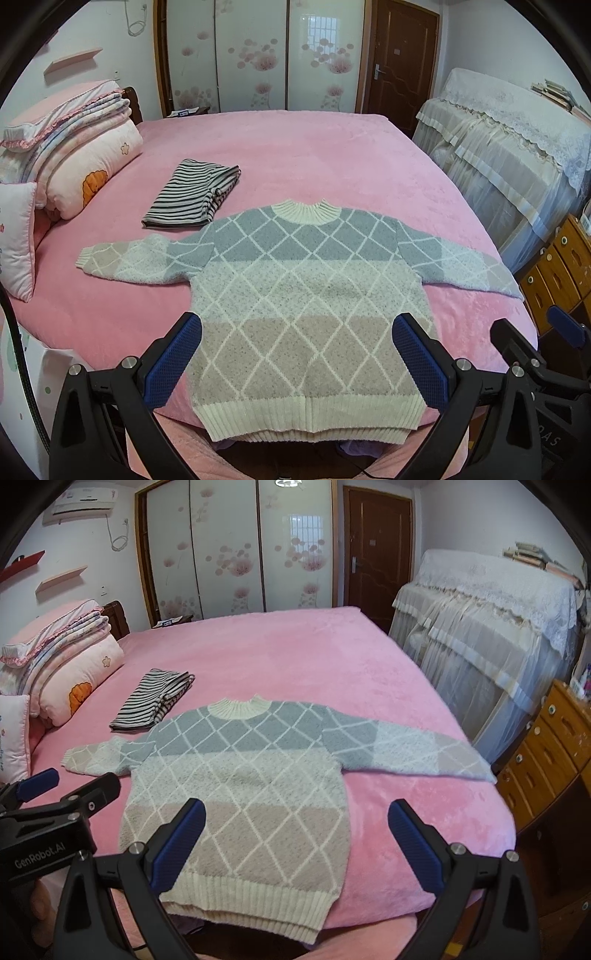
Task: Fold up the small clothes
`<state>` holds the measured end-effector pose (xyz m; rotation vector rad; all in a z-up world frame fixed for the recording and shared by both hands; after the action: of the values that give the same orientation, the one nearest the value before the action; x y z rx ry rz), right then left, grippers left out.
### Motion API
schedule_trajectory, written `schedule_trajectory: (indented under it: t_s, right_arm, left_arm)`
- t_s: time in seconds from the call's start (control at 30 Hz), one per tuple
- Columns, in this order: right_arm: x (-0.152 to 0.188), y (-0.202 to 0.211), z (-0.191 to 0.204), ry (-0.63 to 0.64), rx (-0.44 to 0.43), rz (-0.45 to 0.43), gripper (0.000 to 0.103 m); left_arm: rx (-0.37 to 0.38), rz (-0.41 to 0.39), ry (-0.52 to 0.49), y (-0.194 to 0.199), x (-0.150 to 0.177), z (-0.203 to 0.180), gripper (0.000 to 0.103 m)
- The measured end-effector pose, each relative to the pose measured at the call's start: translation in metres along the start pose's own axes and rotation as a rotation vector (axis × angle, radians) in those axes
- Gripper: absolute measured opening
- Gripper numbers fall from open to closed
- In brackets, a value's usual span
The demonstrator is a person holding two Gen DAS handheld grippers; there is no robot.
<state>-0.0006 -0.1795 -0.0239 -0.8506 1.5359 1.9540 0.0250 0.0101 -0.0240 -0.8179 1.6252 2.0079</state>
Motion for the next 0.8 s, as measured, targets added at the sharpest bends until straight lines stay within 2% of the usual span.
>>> schedule_trajectory:
  t_s: [0.23, 0.6, 0.8]
  right_arm:
    - [-0.011, 0.002, 0.002, 0.040, 0.021, -0.025, 0.100]
    - [-0.026, 0.011, -0.004, 0.003, -0.015, -0.066, 0.100]
    - [-0.034, 0.013, -0.011, -0.021, -0.044, -0.047, 0.100]
  left_arm:
    - [-0.024, -0.030, 0.026, 0.002, -0.009, 0.008, 0.102]
    - [-0.016, -0.025, 0.040, 0.002, -0.017, 0.010, 0.102]
    - [-0.013, -0.028, 0.021, 0.005, -0.025, 0.005, 0.102]
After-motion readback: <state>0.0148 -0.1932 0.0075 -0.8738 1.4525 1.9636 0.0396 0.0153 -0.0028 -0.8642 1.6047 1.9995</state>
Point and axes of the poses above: each gripper's, at about its wrist camera, not at the fingertips, and y roughly against the way its jaws point, z to its left, x to its underside, the point moved 3 cm from there along -y, roughly the way its jaws point, and after that the axes turned 14 degrees about -x, right-handed, at the moved point
